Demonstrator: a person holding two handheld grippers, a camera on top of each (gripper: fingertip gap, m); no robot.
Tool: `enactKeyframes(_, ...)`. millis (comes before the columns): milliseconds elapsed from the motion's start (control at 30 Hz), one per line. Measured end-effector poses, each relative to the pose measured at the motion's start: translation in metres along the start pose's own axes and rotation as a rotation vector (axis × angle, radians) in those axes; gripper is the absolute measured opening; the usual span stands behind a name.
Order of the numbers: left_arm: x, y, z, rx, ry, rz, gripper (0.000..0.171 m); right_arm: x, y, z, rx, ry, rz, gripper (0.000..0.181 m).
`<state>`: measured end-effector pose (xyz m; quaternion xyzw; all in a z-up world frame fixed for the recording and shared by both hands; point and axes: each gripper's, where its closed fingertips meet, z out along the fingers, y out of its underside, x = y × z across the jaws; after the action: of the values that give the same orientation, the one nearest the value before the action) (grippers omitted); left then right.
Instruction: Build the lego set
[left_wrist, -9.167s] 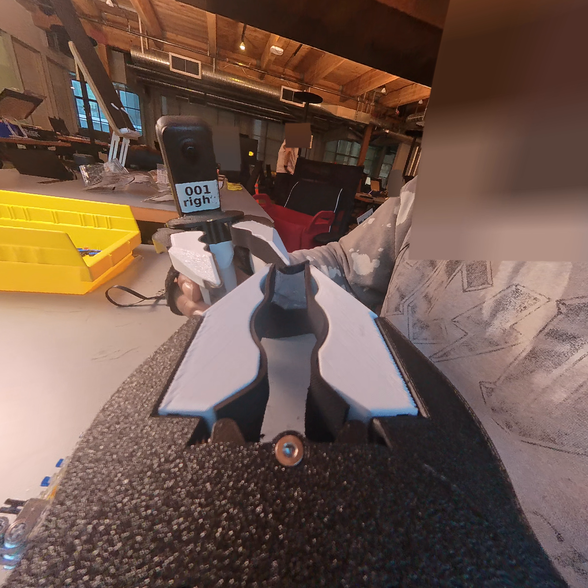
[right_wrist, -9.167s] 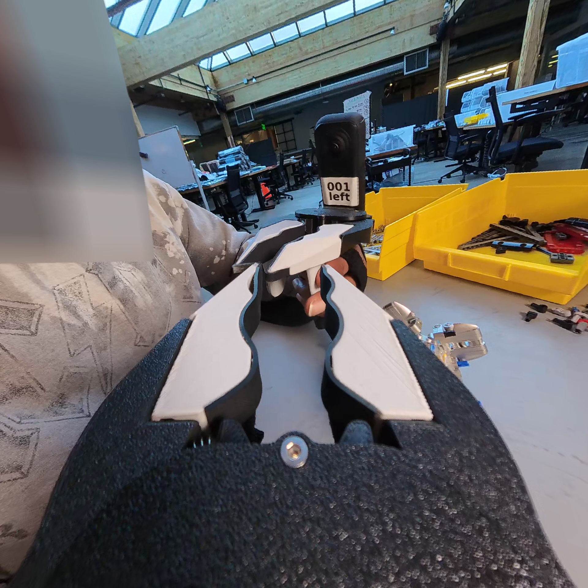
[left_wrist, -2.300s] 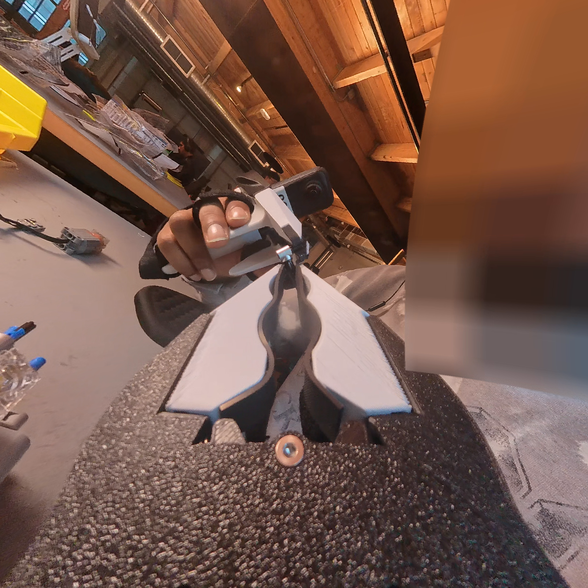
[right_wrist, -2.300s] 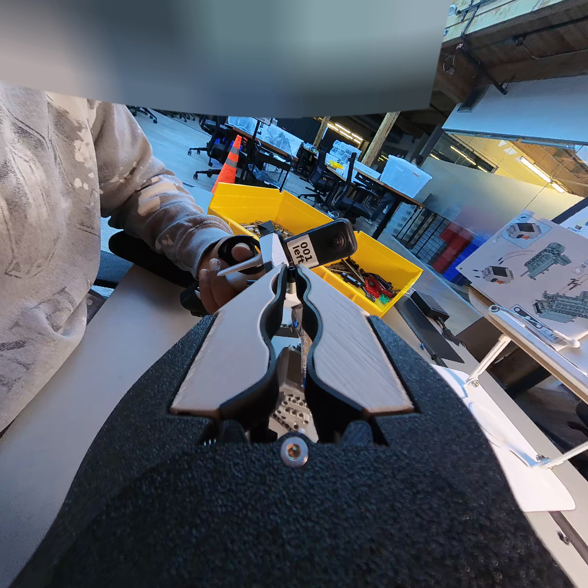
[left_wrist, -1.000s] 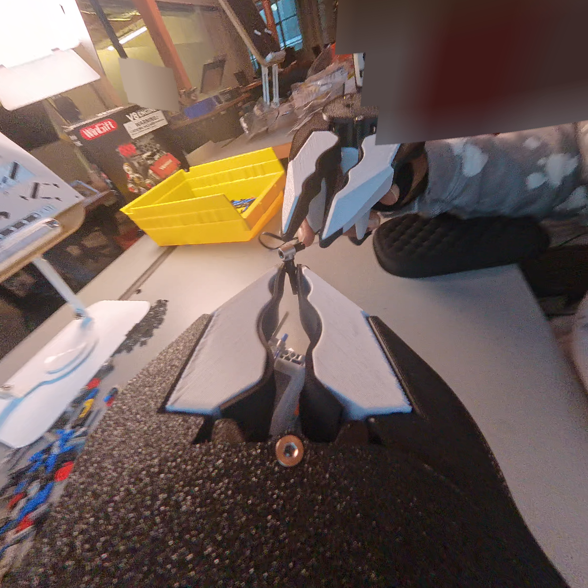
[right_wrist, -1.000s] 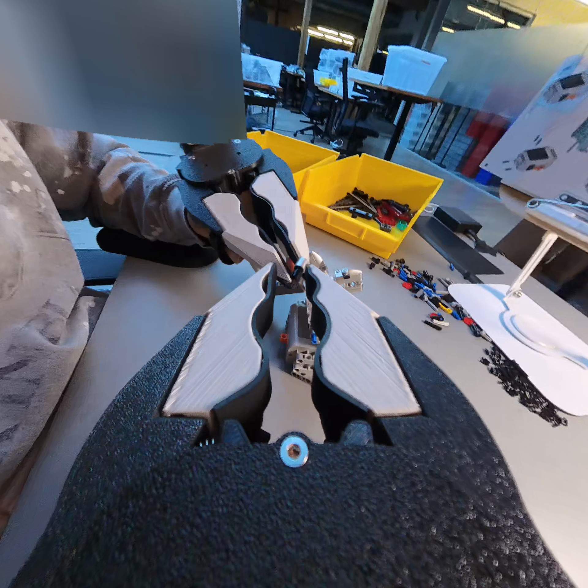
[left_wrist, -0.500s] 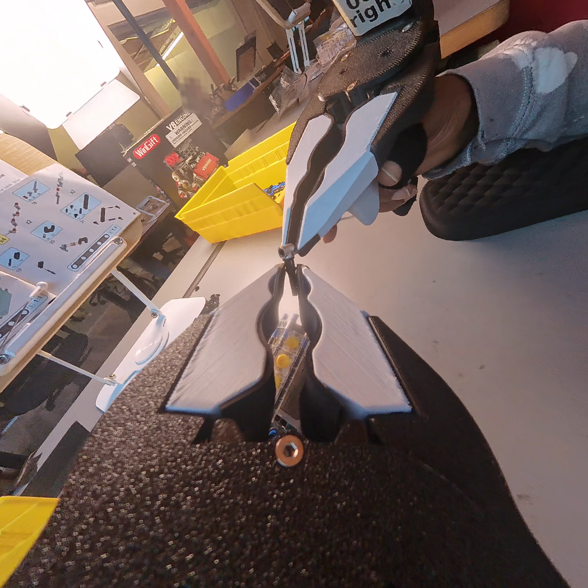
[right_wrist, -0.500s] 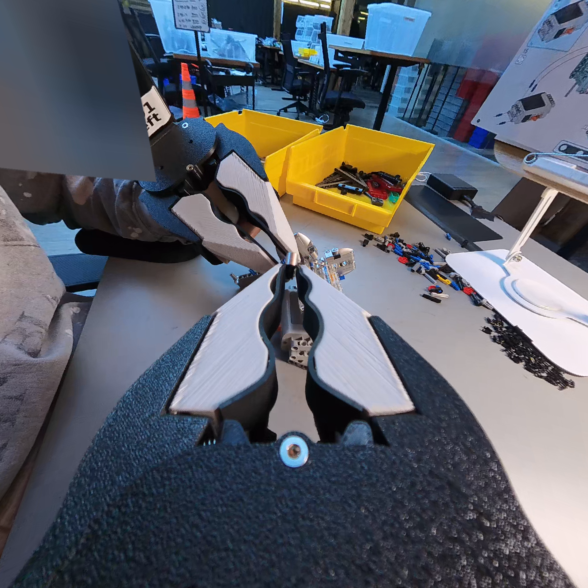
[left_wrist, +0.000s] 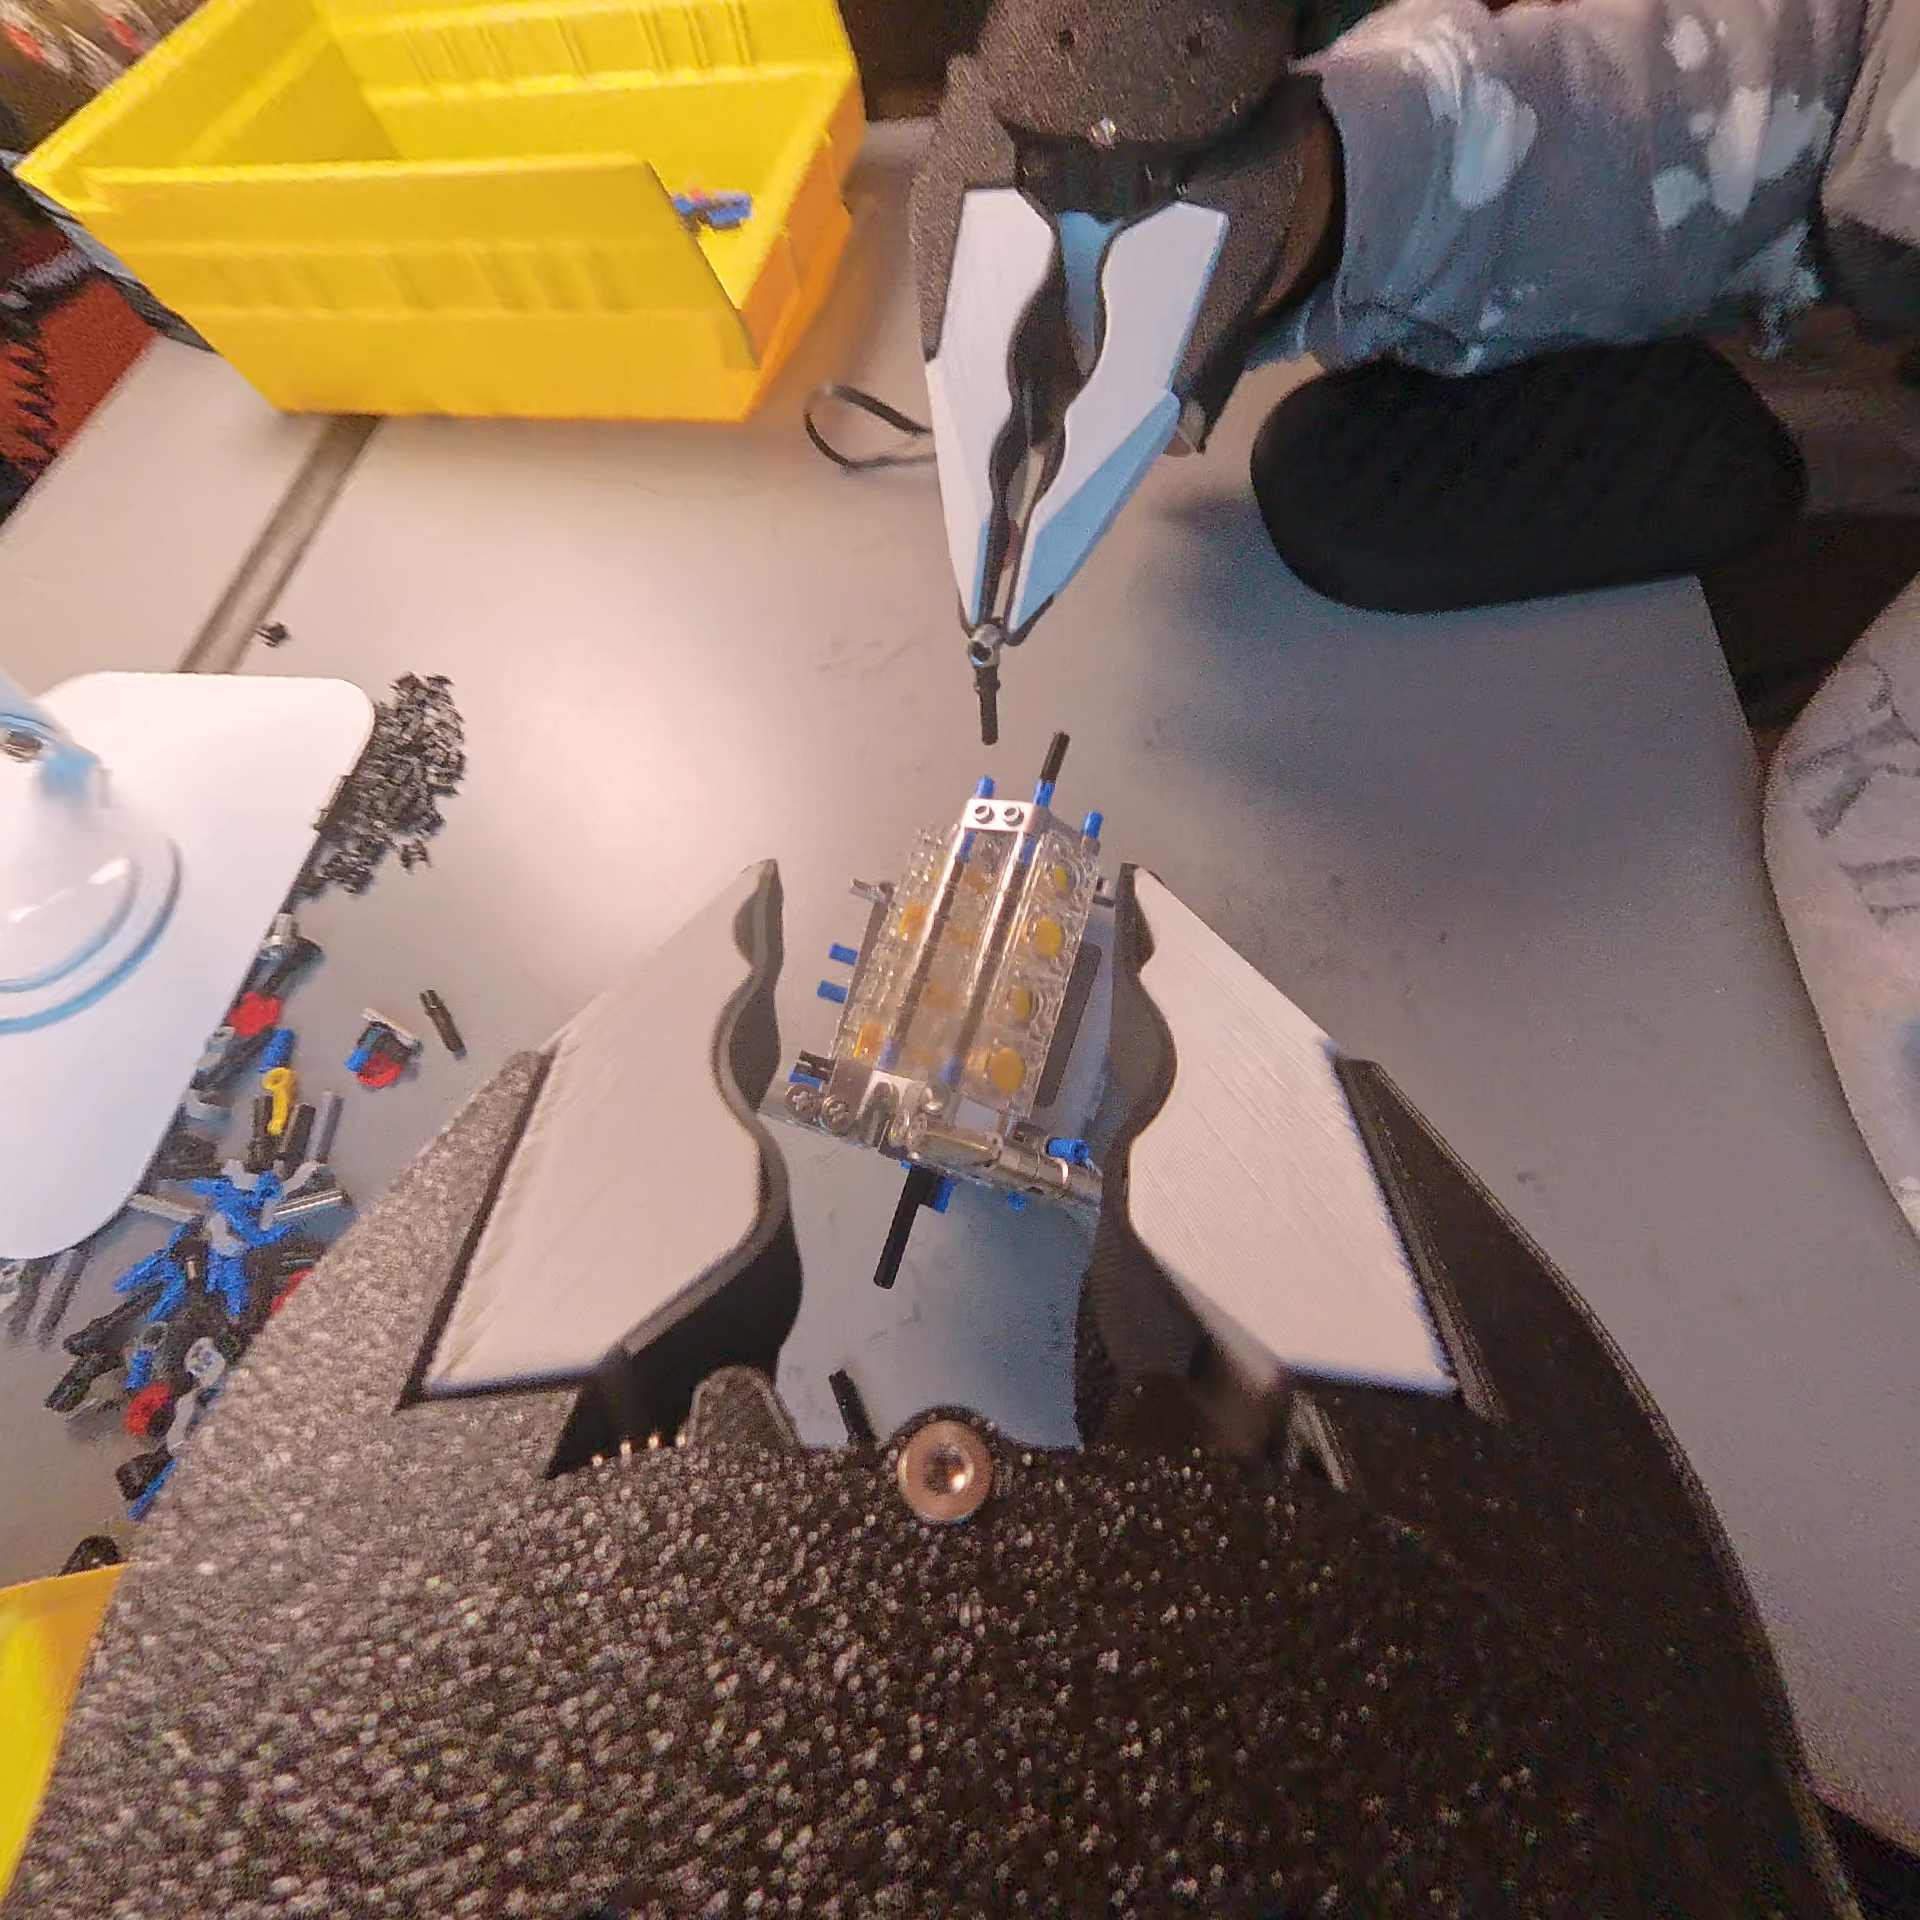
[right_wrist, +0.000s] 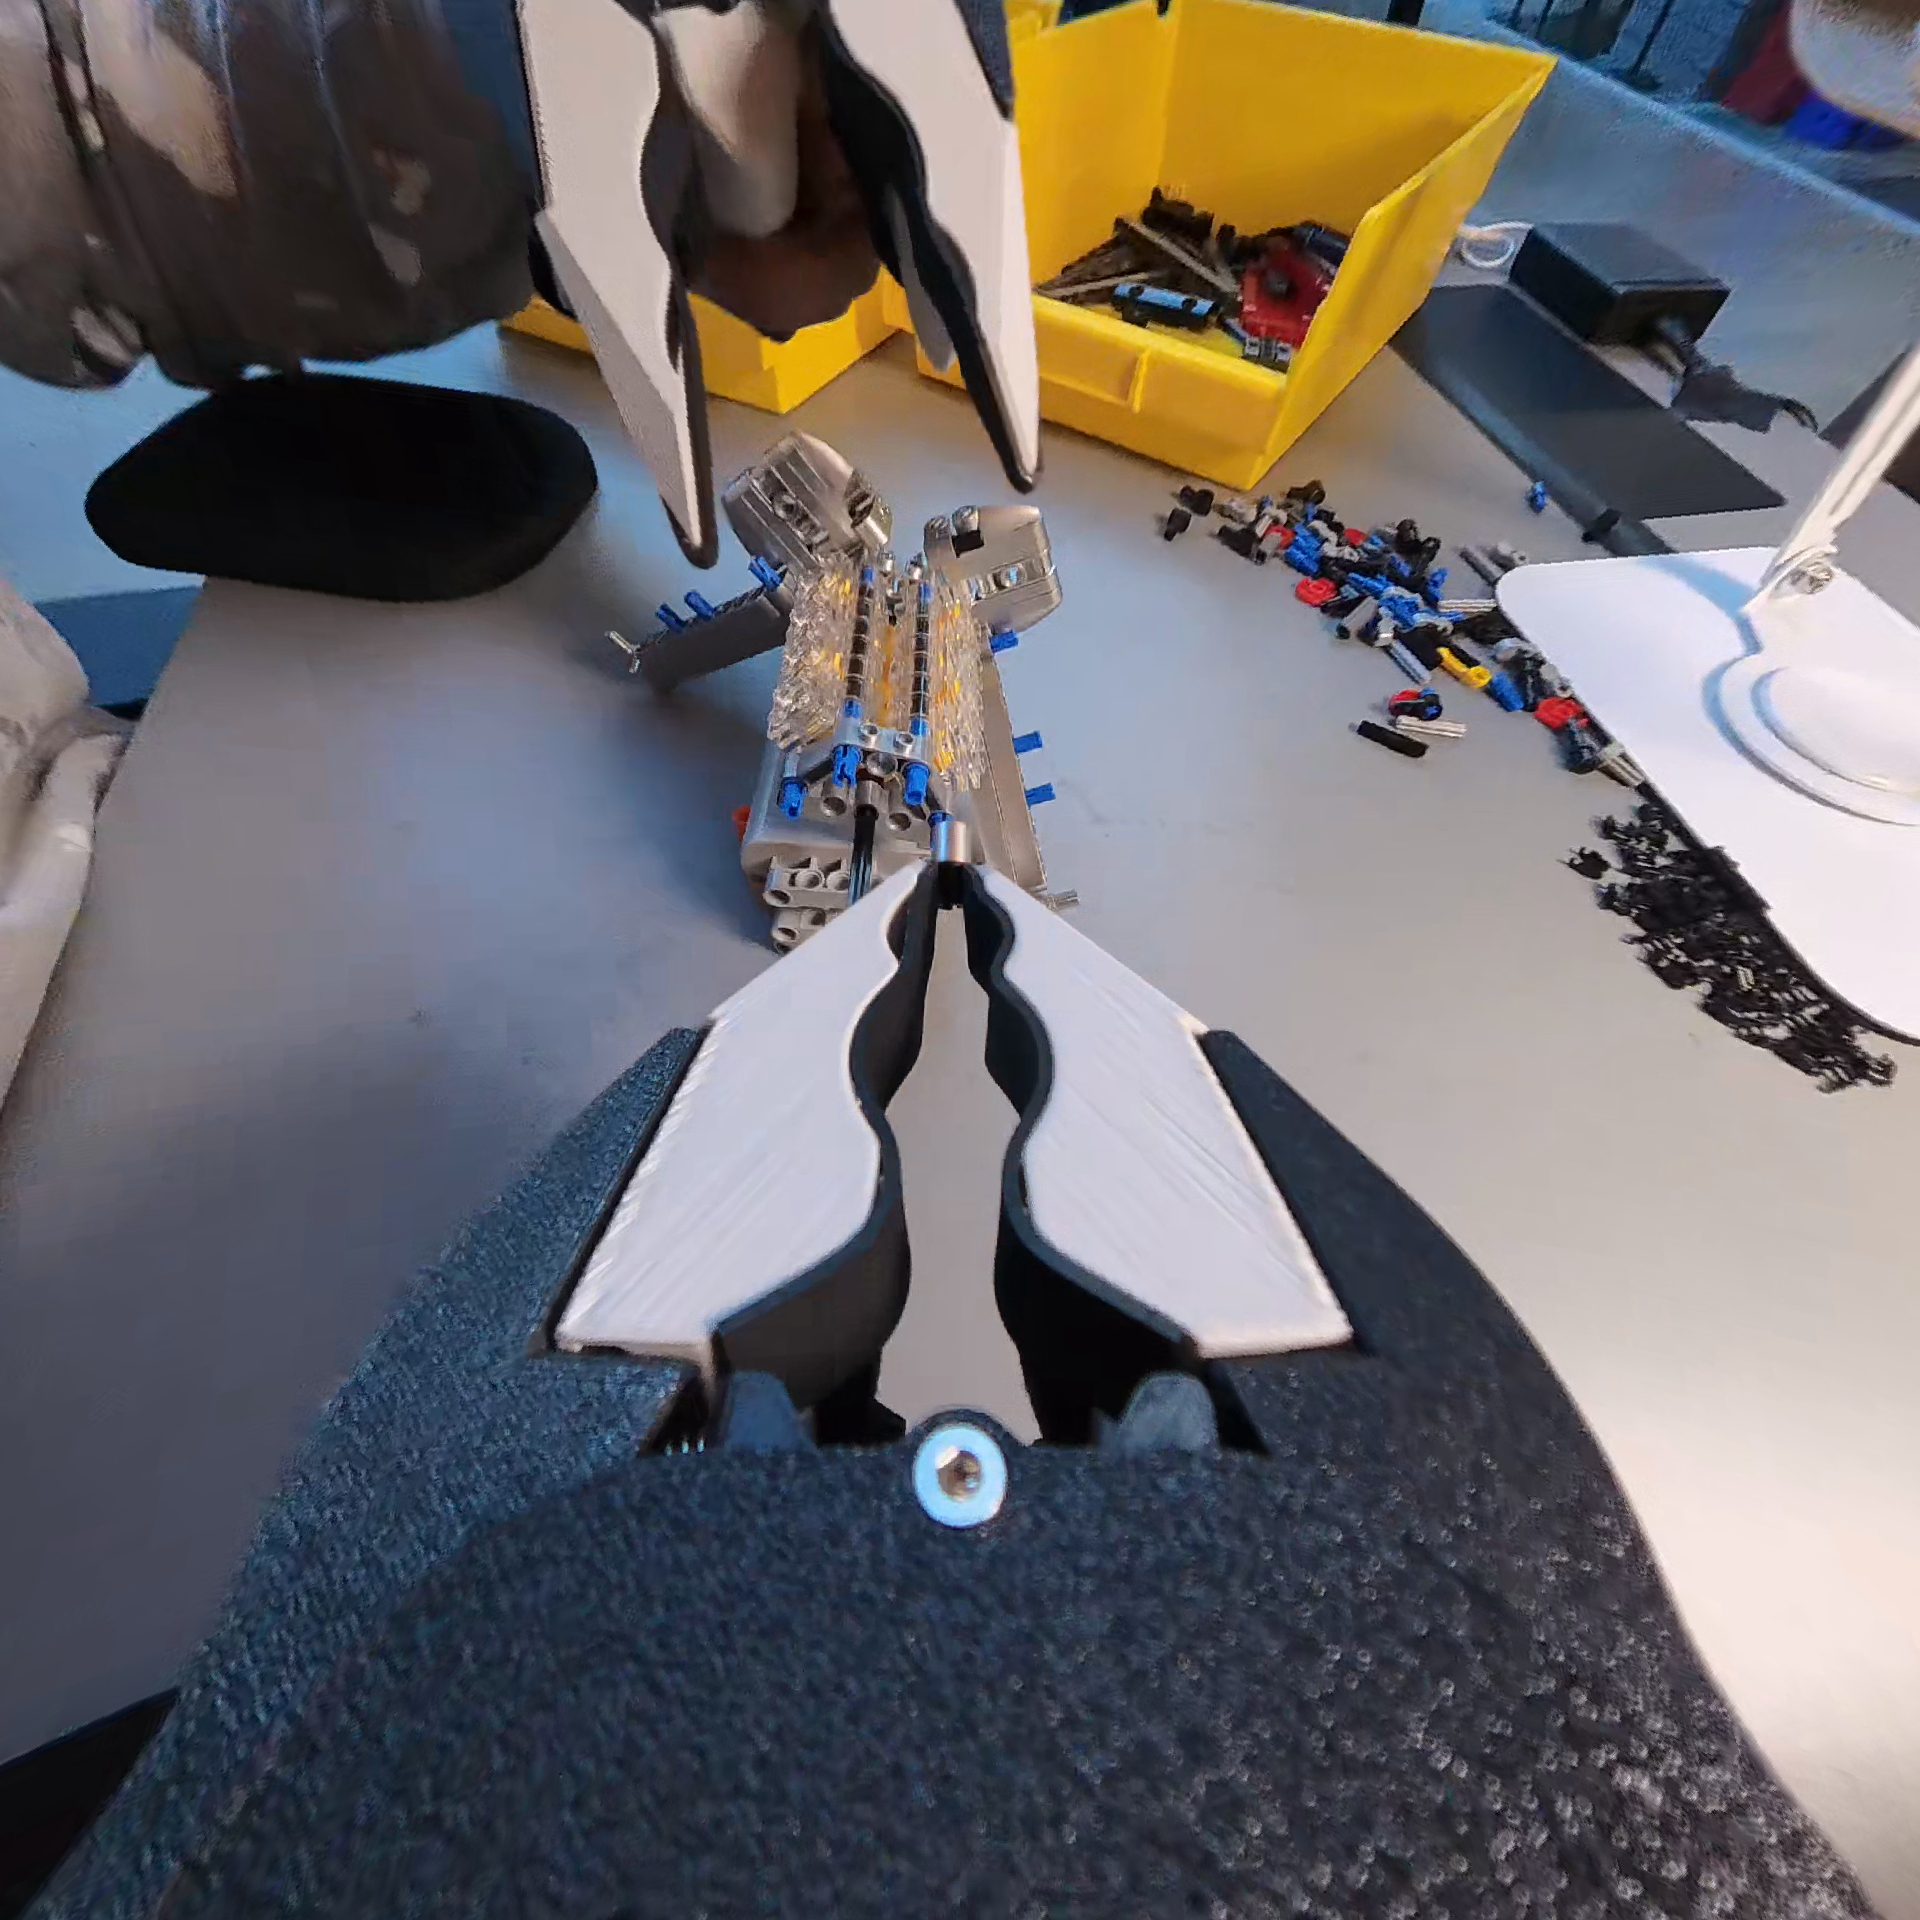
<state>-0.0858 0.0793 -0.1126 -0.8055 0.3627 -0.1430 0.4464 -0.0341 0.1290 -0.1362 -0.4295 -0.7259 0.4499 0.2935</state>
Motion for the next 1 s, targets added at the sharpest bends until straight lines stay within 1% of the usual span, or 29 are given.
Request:
enactKeyframes(67, 0.002, 0.012, 0.010, -0.095, 0.050, 0.030, 0.068, -0.003, 0.004, 0.009, -0.015, -0.037, -0.008, 0.004)
enactKeyframes(167, 0.002, 0.026, 0.023, -0.205, 0.083, 0.094, 0.072, -0.008, 0.006, 0.018, -0.029, -0.087, -0.014, 0.004)
enactKeyframes(233, 0.003, 0.034, 0.028, -0.256, 0.114, 0.108, 0.070, -0.011, 0.007, 0.021, -0.042, -0.113, -0.015, 0.004)
enactKeyframes(300, 0.004, 0.039, 0.030, -0.279, 0.135, 0.117, 0.064, -0.014, 0.009, 0.024, -0.054, -0.133, -0.012, 0.004)
enactKeyframes(367, 0.002, 0.040, 0.032, -0.275, 0.132, 0.114, 0.056, -0.016, 0.011, 0.026, -0.075, -0.144, -0.008, 0.004)
enactKeyframes(433, 0.001, 0.041, 0.032, -0.266, 0.128, 0.107, 0.053, -0.019, 0.011, 0.027, -0.089, -0.159, 0.002, 0.004)
enactKeyframes(767, 0.003, 0.041, 0.033, -0.248, 0.058, 0.137, 0.052, -0.021, 0.009, 0.031, -0.190, -0.098, 0.007, 0.004)
enactKeyframes(967, 0.004, 0.041, 0.031, -0.199, 0.007, 0.166, 0.051, -0.024, 0.009, 0.034, -0.309, -0.047, -0.084, 0.003)
enactKeyframes(1000, 0.005, 0.041, 0.032, -0.187, -0.004, 0.176, 0.051, -0.024, 0.012, 0.035, -0.347, -0.040, -0.106, 0.003)
